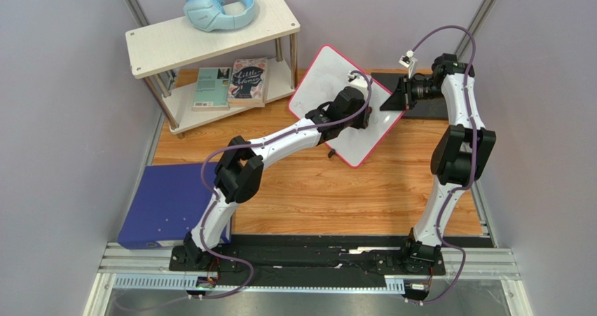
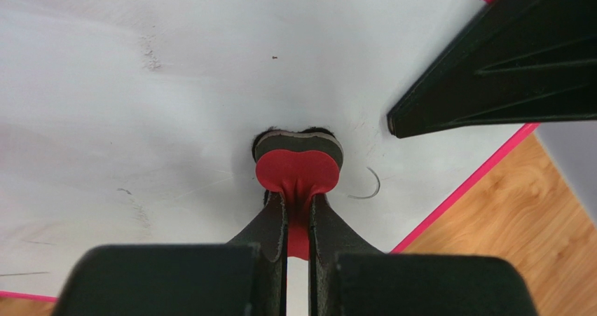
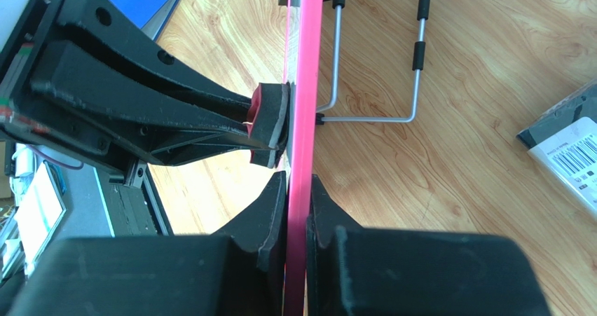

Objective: Erase the whiteboard

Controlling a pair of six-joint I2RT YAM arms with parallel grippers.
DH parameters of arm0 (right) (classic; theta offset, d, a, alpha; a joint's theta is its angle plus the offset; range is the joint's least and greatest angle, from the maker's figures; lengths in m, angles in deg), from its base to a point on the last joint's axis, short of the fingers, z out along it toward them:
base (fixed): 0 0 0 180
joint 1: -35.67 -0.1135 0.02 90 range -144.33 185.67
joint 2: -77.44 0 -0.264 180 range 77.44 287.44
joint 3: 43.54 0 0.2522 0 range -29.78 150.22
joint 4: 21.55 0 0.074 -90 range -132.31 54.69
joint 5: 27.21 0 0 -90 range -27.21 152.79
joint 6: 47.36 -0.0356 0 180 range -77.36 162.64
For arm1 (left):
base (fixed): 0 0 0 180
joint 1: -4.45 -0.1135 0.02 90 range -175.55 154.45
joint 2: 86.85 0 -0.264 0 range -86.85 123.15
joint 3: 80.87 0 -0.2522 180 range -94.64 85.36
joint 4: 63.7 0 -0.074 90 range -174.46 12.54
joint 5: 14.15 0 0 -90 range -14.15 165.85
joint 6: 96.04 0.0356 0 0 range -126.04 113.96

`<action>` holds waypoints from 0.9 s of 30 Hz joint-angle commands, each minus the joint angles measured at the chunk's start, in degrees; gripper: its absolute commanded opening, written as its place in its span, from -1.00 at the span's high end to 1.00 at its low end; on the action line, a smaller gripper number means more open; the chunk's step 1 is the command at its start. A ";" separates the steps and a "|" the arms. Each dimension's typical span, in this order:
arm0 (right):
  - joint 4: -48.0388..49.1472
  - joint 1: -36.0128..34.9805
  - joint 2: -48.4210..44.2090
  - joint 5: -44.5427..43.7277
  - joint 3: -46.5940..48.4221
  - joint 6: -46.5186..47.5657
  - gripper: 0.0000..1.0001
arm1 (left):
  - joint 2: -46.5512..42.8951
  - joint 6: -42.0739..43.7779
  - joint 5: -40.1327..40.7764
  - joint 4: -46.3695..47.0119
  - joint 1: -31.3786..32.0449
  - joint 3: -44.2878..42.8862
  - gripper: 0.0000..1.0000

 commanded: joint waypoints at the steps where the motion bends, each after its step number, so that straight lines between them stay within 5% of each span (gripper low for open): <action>1: -10.08 -5.69 -0.06 -4.39 -0.41 8.95 1.00 | 8.95 12.65 -3.15 -10.92 1.43 -5.51 1.00; 13: -9.90 -5.69 0.11 -4.39 -0.41 8.87 1.00 | 10.27 24.79 -7.88 -10.68 7.33 -7.91 1.00; 21: -9.90 -5.69 0.38 -4.48 -0.68 8.87 1.00 | 7.90 25.32 -10.35 -3.20 8.22 -3.51 1.00; 27: -9.81 -5.69 0.11 -4.56 -0.77 8.95 1.00 | 6.84 21.38 -3.16 -2.58 6.20 -1.84 1.00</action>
